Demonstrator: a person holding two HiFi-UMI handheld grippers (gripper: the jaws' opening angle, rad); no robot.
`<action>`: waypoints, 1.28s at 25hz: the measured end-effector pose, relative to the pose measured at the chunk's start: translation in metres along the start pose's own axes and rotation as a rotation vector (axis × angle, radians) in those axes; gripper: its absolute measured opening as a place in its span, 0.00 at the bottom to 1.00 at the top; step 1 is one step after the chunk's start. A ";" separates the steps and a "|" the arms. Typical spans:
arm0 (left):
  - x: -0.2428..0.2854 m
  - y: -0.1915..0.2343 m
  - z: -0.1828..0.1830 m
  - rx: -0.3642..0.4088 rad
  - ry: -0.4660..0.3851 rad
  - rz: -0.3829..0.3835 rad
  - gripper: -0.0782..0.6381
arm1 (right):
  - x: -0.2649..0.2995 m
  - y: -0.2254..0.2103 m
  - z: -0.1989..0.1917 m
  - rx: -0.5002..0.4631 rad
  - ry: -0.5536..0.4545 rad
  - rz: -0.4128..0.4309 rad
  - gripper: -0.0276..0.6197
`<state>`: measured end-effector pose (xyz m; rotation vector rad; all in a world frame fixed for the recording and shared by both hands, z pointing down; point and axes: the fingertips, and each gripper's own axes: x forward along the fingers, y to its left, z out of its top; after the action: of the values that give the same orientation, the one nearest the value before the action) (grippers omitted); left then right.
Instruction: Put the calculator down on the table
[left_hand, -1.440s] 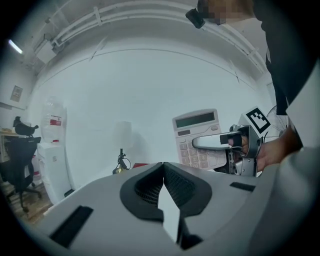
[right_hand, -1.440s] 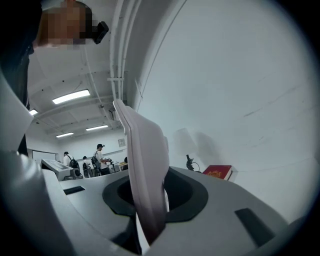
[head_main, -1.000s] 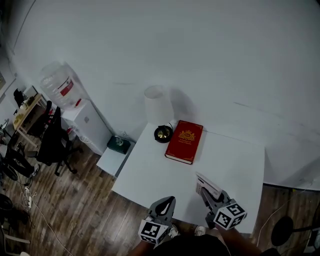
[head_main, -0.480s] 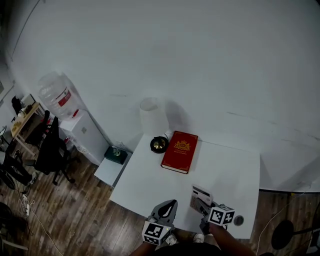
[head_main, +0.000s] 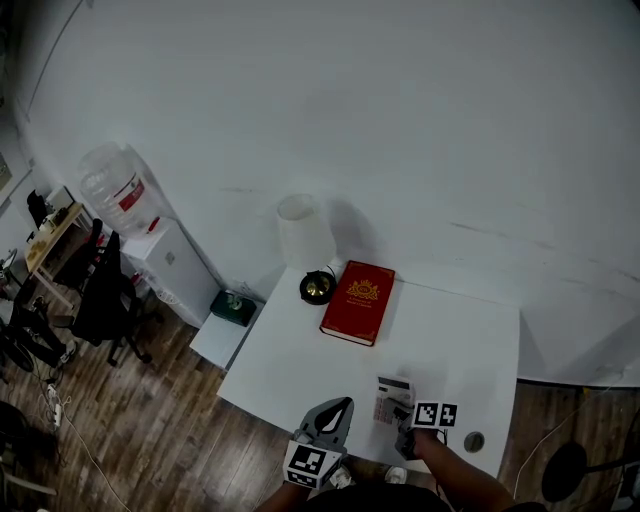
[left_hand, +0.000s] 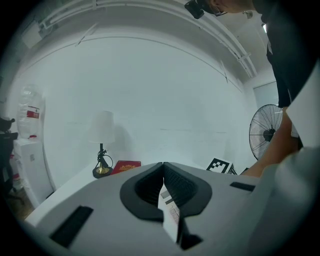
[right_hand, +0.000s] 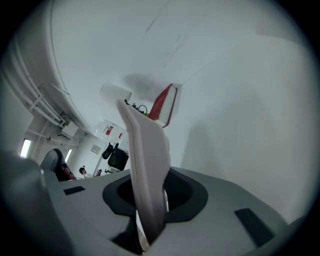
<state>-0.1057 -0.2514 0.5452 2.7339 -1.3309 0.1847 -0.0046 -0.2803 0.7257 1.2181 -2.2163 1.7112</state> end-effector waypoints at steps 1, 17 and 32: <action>0.000 -0.001 -0.001 0.003 0.003 0.001 0.13 | 0.003 -0.003 -0.002 0.024 0.017 0.006 0.21; -0.004 -0.007 -0.017 -0.018 0.037 0.036 0.13 | 0.016 -0.028 -0.001 0.078 0.081 -0.049 0.23; 0.000 -0.023 -0.019 -0.023 0.038 -0.007 0.13 | 0.005 -0.048 0.009 -0.259 0.121 -0.329 0.49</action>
<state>-0.0894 -0.2347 0.5629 2.7018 -1.3058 0.2176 0.0256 -0.2927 0.7621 1.2884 -1.9607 1.2941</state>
